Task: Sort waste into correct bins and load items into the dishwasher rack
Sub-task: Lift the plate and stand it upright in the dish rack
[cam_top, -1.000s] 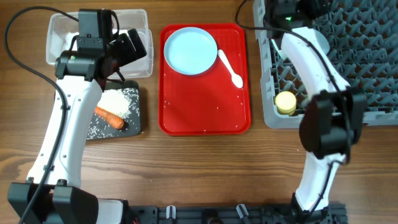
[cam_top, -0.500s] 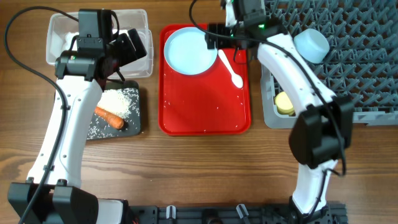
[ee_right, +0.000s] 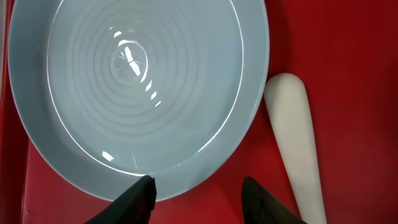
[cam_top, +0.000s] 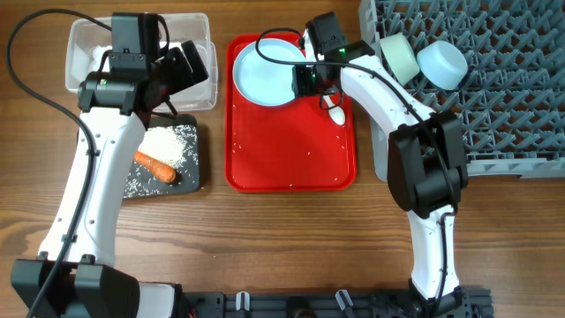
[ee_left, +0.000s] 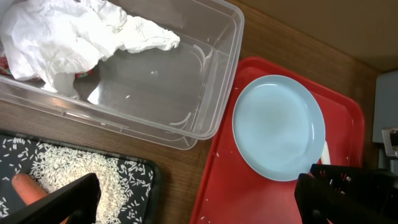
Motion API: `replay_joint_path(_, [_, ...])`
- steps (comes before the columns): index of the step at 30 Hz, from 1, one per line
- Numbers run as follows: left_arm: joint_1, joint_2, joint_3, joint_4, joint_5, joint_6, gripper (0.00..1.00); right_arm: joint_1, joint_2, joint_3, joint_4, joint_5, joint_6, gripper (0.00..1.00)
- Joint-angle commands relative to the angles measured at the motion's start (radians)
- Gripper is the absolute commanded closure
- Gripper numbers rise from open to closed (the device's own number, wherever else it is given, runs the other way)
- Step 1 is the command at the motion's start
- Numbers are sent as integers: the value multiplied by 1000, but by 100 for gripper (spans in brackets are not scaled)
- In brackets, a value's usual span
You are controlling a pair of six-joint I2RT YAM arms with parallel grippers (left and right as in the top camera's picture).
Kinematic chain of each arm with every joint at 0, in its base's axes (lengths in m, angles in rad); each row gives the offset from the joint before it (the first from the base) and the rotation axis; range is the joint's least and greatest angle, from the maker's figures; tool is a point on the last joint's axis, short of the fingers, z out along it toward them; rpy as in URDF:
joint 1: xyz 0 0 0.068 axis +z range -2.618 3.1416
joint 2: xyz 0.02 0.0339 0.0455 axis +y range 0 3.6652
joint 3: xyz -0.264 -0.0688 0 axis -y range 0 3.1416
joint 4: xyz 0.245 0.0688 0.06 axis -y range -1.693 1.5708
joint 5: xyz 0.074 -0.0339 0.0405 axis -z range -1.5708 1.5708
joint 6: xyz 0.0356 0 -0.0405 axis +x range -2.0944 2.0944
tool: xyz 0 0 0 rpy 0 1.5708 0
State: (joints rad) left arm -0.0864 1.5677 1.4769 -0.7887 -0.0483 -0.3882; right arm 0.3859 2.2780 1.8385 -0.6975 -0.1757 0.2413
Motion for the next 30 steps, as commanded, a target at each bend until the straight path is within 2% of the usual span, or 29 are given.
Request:
replay_joint_path(1, [4, -1, 8, 2, -6, -13, 0, 9, 42, 0, 12, 52, -5, 57])
replay_joint_path(7, [4, -1, 8, 2, -6, -13, 0, 9, 109, 0, 12, 64, -41, 58])
replay_joint_path(9, [4, -1, 8, 2, -6, -13, 0, 8, 109, 0, 3, 70, -55, 62])
replay_joint_path(14, [4, -1, 8, 2, -6, -13, 0, 0, 108, 0, -116, 117, -55, 96])
replay_joint_path(20, [4, -1, 8, 2, -6, -13, 0, -13, 100, 12, -173, 116, -46, 96])
replay_joint_path(26, [4, -1, 8, 2, -6, -13, 0, -61, -79, 50, -176, 126, -58, 96])
replay_joint_path(30, [4, -1, 8, 2, -6, -13, 0, -93, -239, 50, -145, 327, -63, 96])
